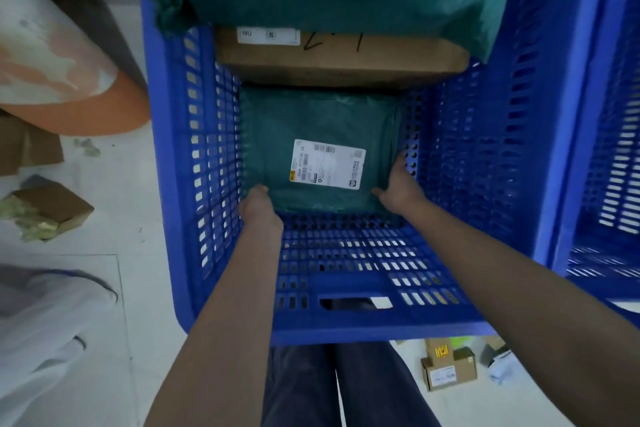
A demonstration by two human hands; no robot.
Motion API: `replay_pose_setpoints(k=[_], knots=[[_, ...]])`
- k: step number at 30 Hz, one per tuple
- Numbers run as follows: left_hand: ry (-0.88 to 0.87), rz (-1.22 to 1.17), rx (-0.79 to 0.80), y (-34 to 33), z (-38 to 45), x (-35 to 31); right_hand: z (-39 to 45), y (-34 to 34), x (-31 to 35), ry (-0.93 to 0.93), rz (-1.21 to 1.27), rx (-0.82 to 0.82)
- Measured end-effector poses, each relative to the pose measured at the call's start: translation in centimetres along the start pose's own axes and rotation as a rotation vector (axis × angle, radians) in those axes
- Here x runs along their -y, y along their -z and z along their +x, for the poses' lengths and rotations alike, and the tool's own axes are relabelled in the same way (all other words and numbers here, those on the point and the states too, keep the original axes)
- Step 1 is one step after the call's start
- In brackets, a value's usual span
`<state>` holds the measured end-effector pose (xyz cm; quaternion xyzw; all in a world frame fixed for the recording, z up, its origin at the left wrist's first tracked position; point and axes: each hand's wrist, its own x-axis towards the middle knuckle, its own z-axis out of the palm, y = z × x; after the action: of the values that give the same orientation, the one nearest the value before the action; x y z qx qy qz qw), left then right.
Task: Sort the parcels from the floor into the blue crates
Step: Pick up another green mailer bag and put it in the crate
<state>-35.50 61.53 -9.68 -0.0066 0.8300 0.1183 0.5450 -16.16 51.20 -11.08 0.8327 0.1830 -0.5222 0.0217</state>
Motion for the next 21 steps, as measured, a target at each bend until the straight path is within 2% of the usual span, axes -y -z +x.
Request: replay_pose_setpoints(k=[2,3,8,10,12,18,21], knots=[[0.000,0.138,0.055,0.7,-1.4,-0.7,-2.0,1.6,0.7,-0.002,-0.335,0.000],[-0.011,0.259,0.062,1.0,-2.5,-1.1,-3.4,2.2,1.1,0.013,-0.388,0.019],[-0.258,0.879,0.206,3.1,-8.9,-1.6,-11.0,2.7,2.1,0.184,-0.102,0.129],[-0.240,0.990,0.319,4.1,-11.4,-1.4,-14.1,2.4,1.2,0.183,-0.033,0.133],[-0.233,0.995,0.390,5.3,-13.2,-1.2,-17.1,2.3,0.0,0.167,0.016,0.100],[-0.215,1.111,0.492,9.3,-16.9,0.1,-25.1,3.6,-5.9,0.116,0.176,-0.172],[-0.320,1.065,0.543,10.0,-18.2,0.4,-28.1,3.7,-9.3,0.122,0.453,-0.453]])
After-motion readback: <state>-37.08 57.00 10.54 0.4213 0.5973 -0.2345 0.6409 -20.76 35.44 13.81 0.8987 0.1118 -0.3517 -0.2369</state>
